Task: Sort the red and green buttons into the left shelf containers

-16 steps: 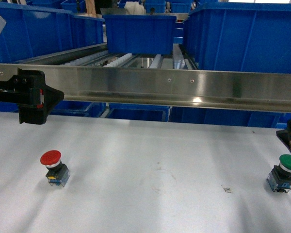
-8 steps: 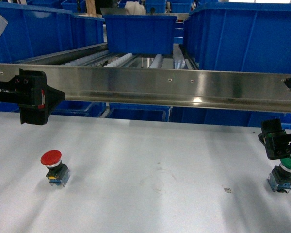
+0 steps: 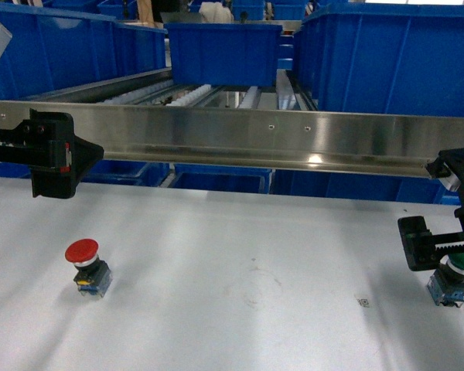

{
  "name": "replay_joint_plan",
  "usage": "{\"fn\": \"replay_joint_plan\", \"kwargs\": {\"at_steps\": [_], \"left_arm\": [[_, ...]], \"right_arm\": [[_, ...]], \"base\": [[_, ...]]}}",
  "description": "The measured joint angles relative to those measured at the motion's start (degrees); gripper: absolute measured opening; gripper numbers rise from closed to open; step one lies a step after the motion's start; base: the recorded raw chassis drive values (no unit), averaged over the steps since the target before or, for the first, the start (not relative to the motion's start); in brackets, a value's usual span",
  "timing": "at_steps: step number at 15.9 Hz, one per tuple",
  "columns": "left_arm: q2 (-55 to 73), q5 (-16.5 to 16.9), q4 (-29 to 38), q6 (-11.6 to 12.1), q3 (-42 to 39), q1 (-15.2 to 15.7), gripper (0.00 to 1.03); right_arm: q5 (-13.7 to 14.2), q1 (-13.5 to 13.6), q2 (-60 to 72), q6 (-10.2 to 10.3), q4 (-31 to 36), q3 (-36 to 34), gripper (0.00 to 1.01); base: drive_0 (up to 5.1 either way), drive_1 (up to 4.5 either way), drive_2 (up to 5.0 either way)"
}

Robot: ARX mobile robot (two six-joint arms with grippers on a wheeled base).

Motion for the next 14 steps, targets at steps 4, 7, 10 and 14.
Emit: {"fn": "replay_joint_plan", "kwargs": {"at_steps": [4,7,10,14], "left_arm": [[0.02,-0.02,0.0,0.0,0.0,0.0,0.98],[0.0,0.0,-0.02,-0.02,0.0,0.0,0.98],[0.0,-0.02,0.0,-0.02,0.0,0.0,0.98],[0.02,0.0,0.0,0.0,0.0,0.0,0.98]], "right_arm": [[0.92,0.09,0.37,1.27,-0.11,-0.46,0.98],[1.31,0.57,2.62,1.88,0.09,-0.98,0.98],[2.49,1.2,4.85,2.56,1.14,-1.16,0.98],[3.39,1.2,6.51,2.99,2.67,-0.85,0.65]], "base": [[0.0,0.0,0.0],[0.0,0.0,0.0],[0.0,0.0,0.0],[0.0,0.0,0.0]]}}
